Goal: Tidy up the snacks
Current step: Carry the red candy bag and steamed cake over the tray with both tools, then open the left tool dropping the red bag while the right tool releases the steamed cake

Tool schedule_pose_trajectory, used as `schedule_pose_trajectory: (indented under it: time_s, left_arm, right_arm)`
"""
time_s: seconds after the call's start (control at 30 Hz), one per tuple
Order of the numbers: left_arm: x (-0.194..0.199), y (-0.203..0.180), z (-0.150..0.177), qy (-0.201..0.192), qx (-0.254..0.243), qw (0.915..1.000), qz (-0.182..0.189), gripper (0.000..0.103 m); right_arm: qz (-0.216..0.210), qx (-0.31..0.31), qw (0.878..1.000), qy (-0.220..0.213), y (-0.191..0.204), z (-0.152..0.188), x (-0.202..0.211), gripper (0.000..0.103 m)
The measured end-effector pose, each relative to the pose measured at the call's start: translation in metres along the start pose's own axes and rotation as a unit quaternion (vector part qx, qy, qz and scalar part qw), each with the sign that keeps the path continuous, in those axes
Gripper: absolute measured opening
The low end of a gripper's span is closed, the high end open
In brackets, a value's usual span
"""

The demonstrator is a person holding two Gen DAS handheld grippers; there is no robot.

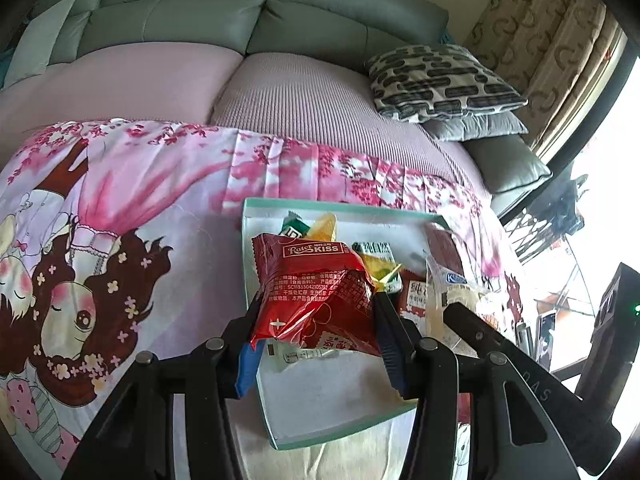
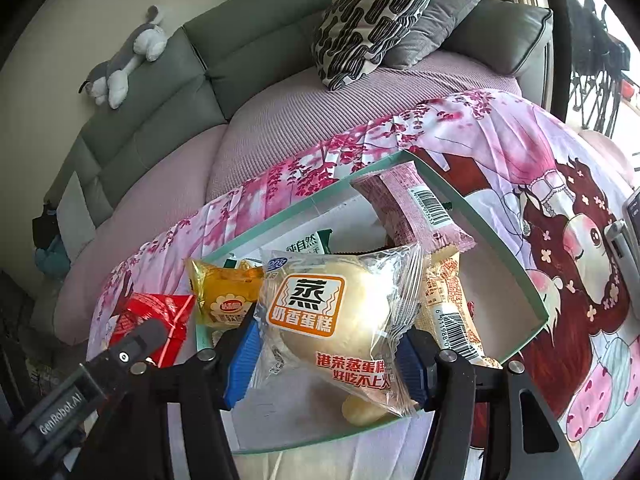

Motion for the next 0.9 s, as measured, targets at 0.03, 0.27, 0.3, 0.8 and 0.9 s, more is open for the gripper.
schedule_pose_trajectory:
  time_s: [0.03, 0.27, 0.3, 0.8, 0.9]
  left_arm:
    - [-0.001, 0.000, 0.000, 0.002, -0.001, 1.0000, 0.000, 0.053]
    - [-0.012, -0.003, 0.003, 0.021, -0.006, 0.9997, -0.003, 0.053]
    - [-0.014, -0.004, 0.003, 0.024, -0.008, 0.9997, -0.004, 0.053]
    - [-0.041, -0.014, 0.010, 0.065, -0.025, 0.9975, -0.013, 0.053]
    - [-0.041, -0.014, 0.010, 0.068, -0.025, 0.9973, -0.016, 0.054]
  right_arm:
    - [0.000, -0.001, 1.000, 0.001, -0.001, 0.000, -0.001, 0.064]
    - [0.003, -0.005, 1.000, 0.005, -0.003, 0.000, -0.003, 0.065]
    - [0.003, -0.005, 1.000, 0.005, -0.004, 0.000, -0.003, 0.065]
    - [0.010, 0.000, 1.000, 0.017, -0.002, -0.001, -0.012, 0.065]
    - [0.012, 0.001, 1.000, 0.020, -0.001, -0.001, -0.014, 0.065]
Point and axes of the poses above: each gripper's, at about its wrist camera, not at the fingertips, and x roughly against the way its jaws point, y to its left, z to its underside, the point moved 2 cm from there along -x, roughly the way its jaws point, and after that the axes turned 14 degrees about y, right-handed, at the moved point
